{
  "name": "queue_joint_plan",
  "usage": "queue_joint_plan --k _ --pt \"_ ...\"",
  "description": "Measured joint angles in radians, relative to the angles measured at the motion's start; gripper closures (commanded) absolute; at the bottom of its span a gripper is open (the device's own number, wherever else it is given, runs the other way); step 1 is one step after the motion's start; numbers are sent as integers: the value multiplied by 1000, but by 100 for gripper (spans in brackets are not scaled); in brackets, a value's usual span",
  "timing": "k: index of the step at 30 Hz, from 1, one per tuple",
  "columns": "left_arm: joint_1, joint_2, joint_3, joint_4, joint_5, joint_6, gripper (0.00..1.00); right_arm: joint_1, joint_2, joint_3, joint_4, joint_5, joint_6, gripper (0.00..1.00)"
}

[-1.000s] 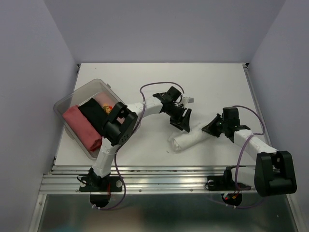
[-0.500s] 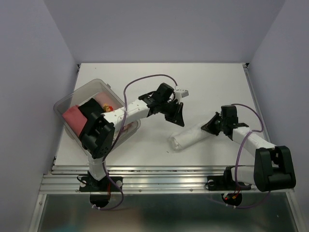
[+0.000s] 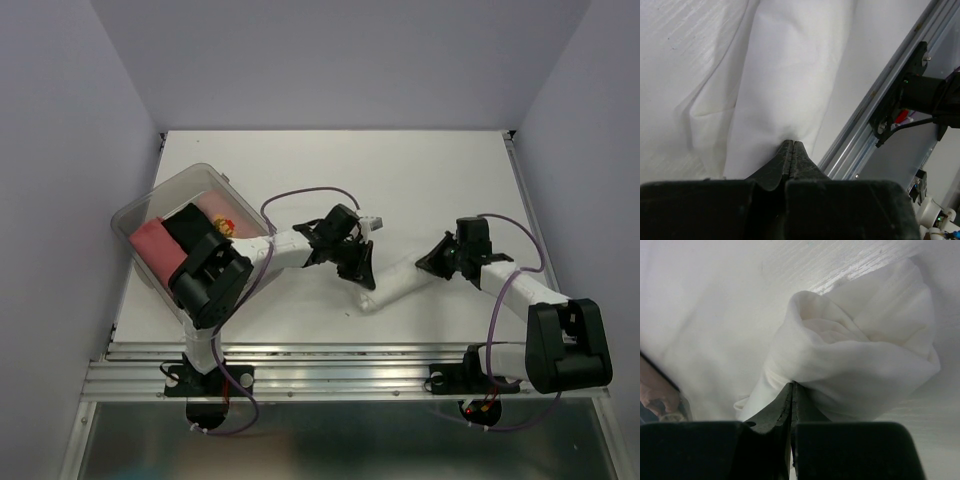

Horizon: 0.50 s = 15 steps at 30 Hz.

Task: Roll the t-shirts
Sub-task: Roll the T-shirt to the center of the board.

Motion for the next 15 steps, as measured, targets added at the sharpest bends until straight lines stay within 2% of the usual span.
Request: queue_joint_plan --k 6,15 --pt "2 57 -62 73 -1 -40 100 1 6 33 -23 3 -23 98" --pt "4 61 -100 147 21 -62 100 2 -29 134 -122 82 -92 92"
